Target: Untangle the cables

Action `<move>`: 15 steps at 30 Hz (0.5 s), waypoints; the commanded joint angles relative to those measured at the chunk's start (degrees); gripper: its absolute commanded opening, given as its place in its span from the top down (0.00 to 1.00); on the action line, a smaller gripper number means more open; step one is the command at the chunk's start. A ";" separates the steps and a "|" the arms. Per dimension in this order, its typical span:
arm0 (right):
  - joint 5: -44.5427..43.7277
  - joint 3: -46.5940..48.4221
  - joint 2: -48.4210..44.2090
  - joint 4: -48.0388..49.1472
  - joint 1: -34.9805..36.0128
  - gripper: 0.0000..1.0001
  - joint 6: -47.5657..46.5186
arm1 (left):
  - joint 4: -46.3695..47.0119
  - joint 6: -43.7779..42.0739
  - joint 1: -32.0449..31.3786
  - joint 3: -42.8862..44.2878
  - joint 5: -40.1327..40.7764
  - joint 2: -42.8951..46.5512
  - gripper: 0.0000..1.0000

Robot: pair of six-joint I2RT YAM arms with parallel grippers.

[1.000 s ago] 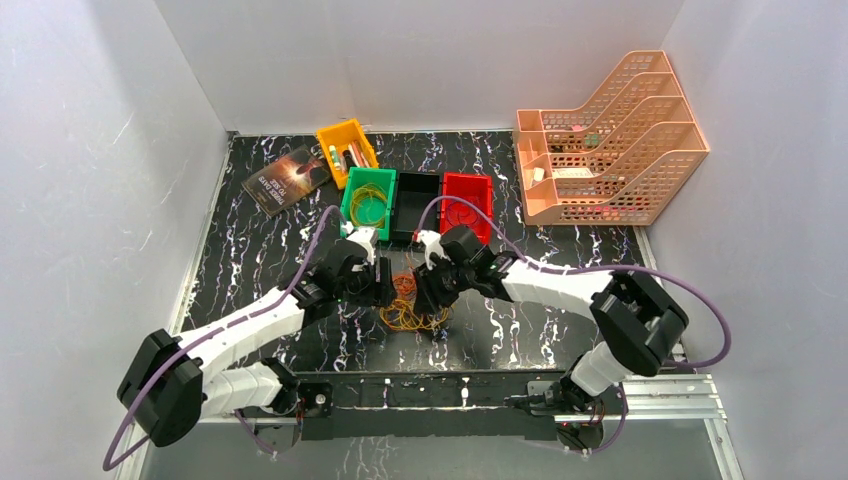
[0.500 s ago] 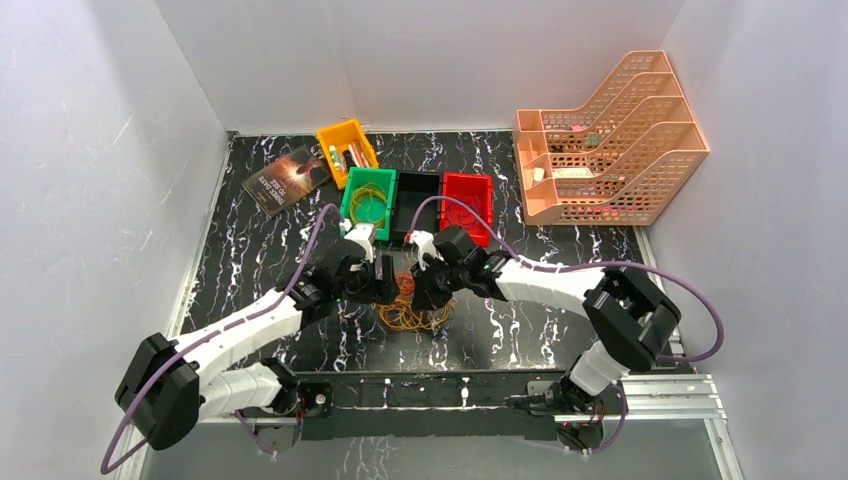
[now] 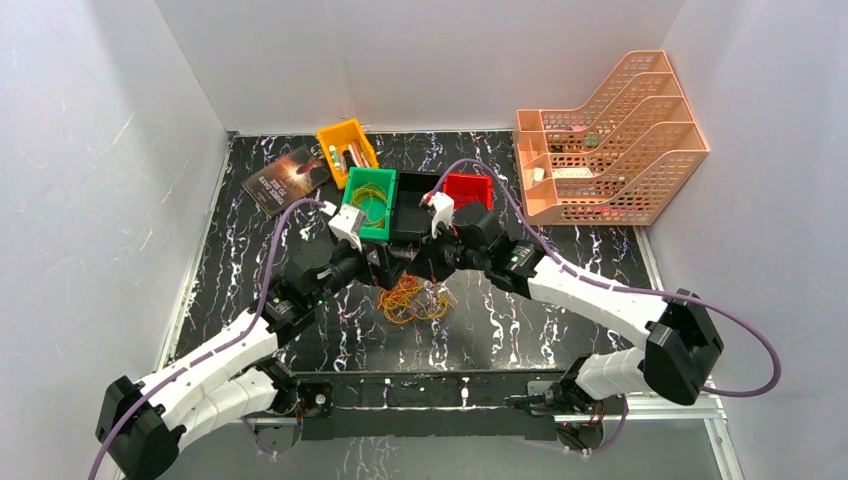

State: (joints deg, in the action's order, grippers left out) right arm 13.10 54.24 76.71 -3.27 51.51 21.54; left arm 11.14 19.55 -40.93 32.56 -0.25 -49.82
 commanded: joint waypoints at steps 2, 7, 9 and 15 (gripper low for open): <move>-2.66 6.80 -3.76 -3.35 -0.02 1.00 2.78 | 8.03 -5.04 0.26 -1.01 -10.02 1.48 0.02; 1.33 11.63 -3.41 -6.23 -0.87 1.00 2.91 | 15.66 -5.98 0.28 -2.19 -16.38 0.05 0.02; 1.61 12.79 -2.67 -7.89 -0.96 1.00 2.25 | 16.71 -6.02 0.26 -1.54 -17.63 -0.81 0.02; 1.18 14.14 -2.06 -11.13 -2.20 1.00 -0.72 | 16.54 -5.75 0.26 -0.91 -21.81 0.69 0.02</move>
State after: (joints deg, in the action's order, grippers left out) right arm 13.54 64.51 74.76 -14.74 50.57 22.48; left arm 26.39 15.00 -40.58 30.83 -15.49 -50.41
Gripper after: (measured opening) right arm 0.020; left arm 0.983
